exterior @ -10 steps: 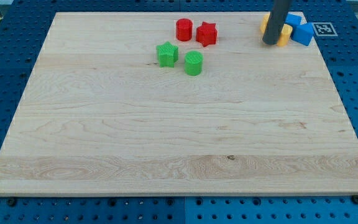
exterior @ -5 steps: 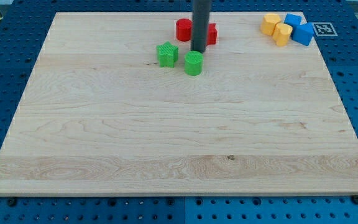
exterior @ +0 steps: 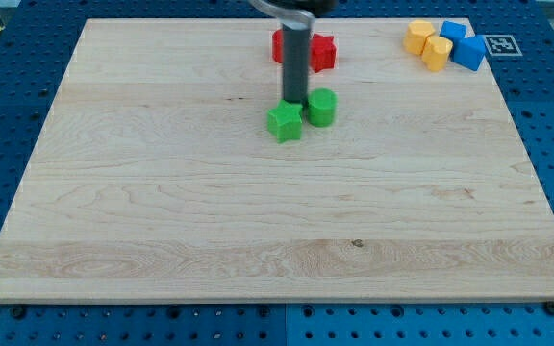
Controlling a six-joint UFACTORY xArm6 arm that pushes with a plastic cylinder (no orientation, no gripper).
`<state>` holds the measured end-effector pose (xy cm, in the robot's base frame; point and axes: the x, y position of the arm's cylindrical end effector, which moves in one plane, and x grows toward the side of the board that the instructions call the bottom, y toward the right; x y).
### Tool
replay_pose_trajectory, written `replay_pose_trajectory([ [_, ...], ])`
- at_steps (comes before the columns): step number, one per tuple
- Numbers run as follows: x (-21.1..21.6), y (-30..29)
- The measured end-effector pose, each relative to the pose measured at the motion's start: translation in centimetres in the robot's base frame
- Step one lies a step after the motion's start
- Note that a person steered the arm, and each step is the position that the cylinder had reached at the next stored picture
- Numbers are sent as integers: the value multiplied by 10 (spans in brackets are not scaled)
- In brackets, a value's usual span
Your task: Move the green star to the bottom left of the board
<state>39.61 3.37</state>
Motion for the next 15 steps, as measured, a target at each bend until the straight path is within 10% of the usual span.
replay_pose_trajectory([
  [5, 110, -119],
  [9, 18, -119],
  [12, 155, -170],
  [15, 172, -91],
])
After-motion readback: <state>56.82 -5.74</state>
